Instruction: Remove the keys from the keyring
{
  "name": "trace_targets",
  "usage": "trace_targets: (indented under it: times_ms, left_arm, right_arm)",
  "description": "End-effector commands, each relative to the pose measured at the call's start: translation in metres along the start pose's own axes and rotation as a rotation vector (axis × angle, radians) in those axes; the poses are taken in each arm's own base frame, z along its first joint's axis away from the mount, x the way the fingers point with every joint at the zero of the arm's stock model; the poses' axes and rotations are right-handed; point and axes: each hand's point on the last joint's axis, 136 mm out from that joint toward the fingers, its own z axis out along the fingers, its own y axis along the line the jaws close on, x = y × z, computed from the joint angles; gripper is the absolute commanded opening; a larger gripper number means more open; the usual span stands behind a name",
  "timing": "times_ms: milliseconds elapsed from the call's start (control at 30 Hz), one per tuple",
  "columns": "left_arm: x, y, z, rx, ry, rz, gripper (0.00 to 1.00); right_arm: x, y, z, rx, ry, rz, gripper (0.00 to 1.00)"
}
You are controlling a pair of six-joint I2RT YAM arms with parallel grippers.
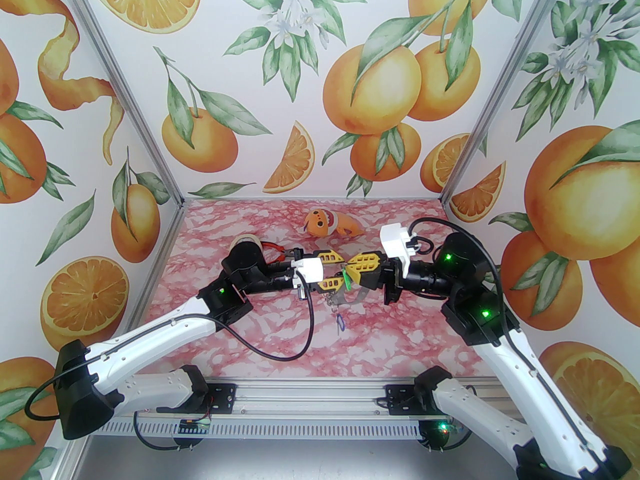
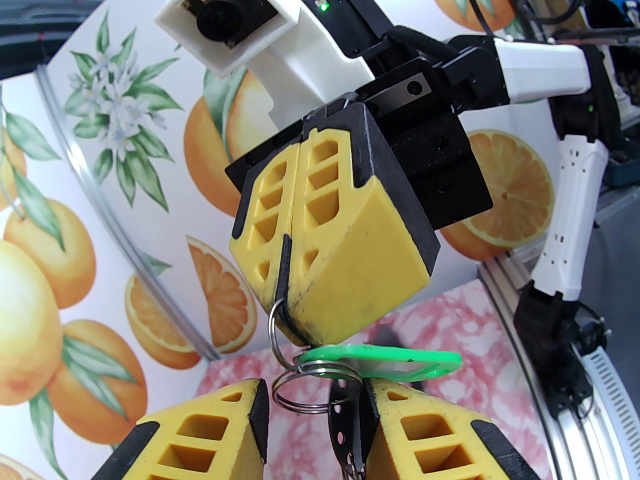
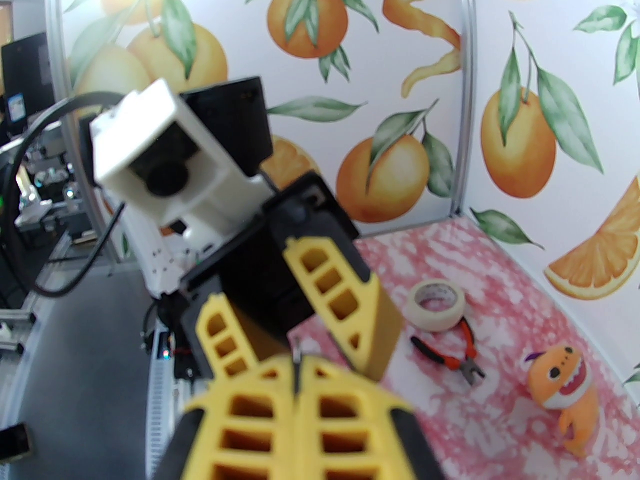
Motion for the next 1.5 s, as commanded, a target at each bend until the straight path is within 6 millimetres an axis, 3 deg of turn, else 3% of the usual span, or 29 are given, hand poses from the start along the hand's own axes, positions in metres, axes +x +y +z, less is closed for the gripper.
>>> trace_targets:
  times_ms: [0,467,1033,1167,1367,1467]
  left_arm:
    - [-0.011,0.004,0.000,-0.023,-0.034,0.017,0.32]
    - [-0.015,-0.002,-0.006,-0.033,-0.042,0.060,0.23]
    - [-0.038,-0.017,-0.011,-0.016,-0.083,0.269,0.16]
    - [-0.037,-0.012,-0.008,-0.030,-0.073,0.230,0.22]
    - [-0.021,-0.003,-0.004,-0.093,-0.039,0.116,0.36]
    - [-0.013,0.004,-0.005,-0.136,-0.011,0.062,0.39]
  right_arm:
    - [-0.008,0.005,-0.003,-0.014,-0.034,-0.036,0.00]
    - [-0.011,-0.003,-0.006,0.042,-0.059,-0.041,0.00]
    - [0.011,-0.022,-0.004,0.126,0.010,0.037,0.00]
    - [0.001,-0.014,-0.004,0.074,-0.025,0.044,0.00]
    - [-0.018,-0.003,-0.006,0.029,-0.097,0.036,0.00]
    - [-0.021,0.001,-0.008,0.016,-0.119,0.034,0.00]
